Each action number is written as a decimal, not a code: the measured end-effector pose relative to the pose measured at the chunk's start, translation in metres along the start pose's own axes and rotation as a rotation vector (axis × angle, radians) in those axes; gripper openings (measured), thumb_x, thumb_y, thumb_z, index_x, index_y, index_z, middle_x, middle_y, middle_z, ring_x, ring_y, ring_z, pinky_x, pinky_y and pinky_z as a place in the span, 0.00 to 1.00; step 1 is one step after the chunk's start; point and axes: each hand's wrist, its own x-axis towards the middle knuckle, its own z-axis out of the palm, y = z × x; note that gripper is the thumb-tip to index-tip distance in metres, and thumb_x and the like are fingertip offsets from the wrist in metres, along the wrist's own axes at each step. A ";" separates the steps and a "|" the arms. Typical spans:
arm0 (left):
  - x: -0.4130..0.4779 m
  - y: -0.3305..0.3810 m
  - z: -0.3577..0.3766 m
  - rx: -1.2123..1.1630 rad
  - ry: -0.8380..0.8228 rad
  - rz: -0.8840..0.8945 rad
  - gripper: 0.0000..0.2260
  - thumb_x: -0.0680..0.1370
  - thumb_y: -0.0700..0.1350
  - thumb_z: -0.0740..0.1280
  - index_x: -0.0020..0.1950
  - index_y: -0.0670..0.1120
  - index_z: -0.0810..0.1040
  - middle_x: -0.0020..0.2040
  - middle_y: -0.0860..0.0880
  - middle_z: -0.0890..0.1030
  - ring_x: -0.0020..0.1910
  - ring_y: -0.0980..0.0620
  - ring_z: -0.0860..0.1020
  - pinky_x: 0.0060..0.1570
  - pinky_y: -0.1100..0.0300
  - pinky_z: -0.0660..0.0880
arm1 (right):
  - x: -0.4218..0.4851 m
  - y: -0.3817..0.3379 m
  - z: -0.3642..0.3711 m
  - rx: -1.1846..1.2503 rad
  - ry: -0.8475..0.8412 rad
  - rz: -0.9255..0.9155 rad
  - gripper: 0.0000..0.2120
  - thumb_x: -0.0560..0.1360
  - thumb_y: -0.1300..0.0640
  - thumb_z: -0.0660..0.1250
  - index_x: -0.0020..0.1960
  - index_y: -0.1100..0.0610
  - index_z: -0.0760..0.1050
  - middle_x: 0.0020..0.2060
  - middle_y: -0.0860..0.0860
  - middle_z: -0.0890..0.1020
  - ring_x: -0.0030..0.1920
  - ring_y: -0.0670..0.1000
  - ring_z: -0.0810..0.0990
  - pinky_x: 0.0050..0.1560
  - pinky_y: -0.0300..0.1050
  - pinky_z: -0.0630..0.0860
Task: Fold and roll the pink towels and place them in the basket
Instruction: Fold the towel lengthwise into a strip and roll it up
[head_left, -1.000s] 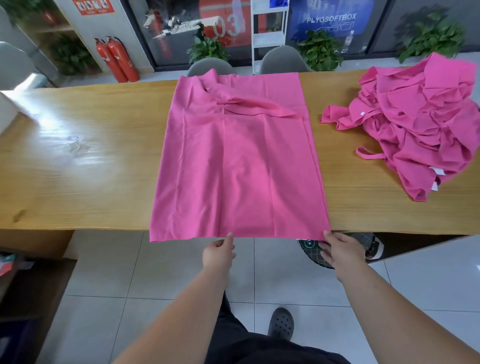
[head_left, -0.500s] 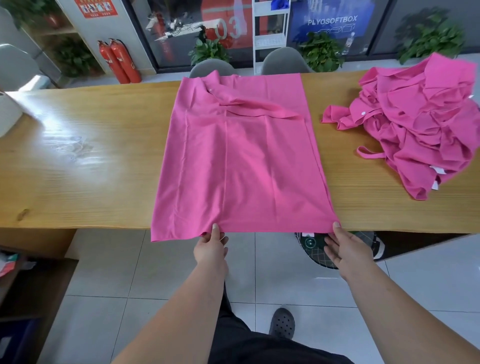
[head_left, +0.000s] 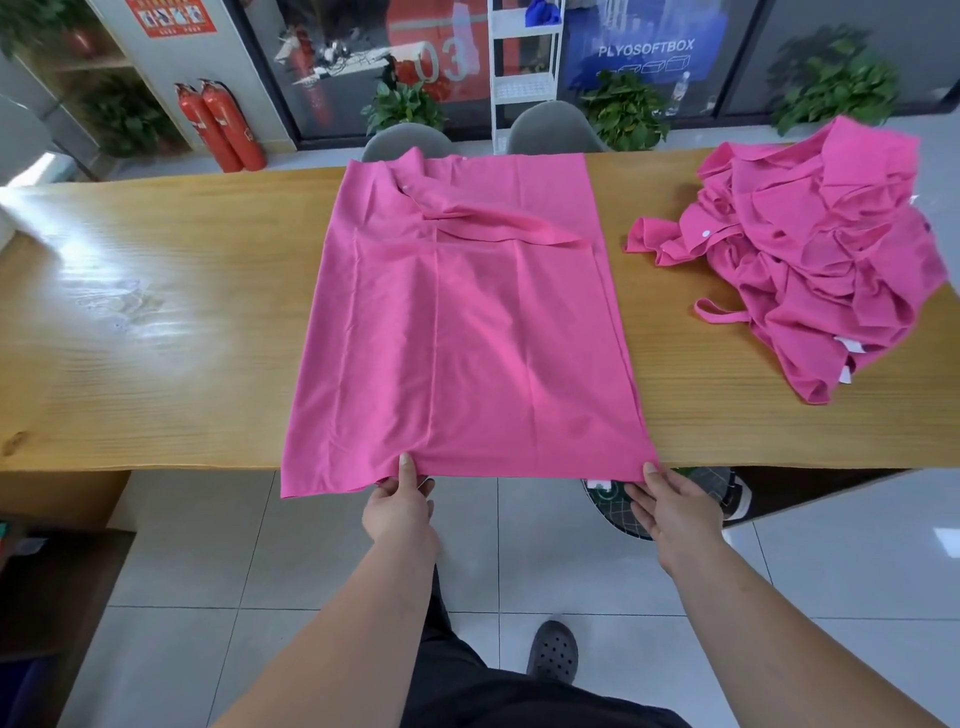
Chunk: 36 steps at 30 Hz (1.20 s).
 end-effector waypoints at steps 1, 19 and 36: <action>0.000 0.000 0.000 -0.012 -0.011 -0.013 0.13 0.79 0.52 0.76 0.47 0.46 0.76 0.44 0.49 0.86 0.44 0.52 0.87 0.48 0.51 0.81 | 0.001 0.001 -0.002 -0.009 -0.011 0.002 0.15 0.80 0.58 0.74 0.65 0.59 0.80 0.48 0.55 0.89 0.48 0.52 0.89 0.47 0.46 0.81; 0.000 -0.003 0.010 0.075 0.043 -0.007 0.15 0.81 0.54 0.73 0.44 0.44 0.79 0.38 0.48 0.86 0.36 0.52 0.84 0.32 0.57 0.71 | -0.026 -0.043 0.035 -0.247 0.095 -0.255 0.13 0.83 0.45 0.68 0.52 0.55 0.79 0.43 0.52 0.86 0.45 0.52 0.85 0.48 0.53 0.84; -0.003 -0.006 -0.032 0.183 -0.205 -0.198 0.16 0.84 0.56 0.69 0.62 0.45 0.80 0.51 0.51 0.89 0.52 0.49 0.87 0.47 0.53 0.80 | -0.002 0.011 0.006 0.046 -0.056 0.200 0.25 0.83 0.40 0.66 0.66 0.60 0.74 0.55 0.59 0.85 0.54 0.57 0.86 0.67 0.57 0.78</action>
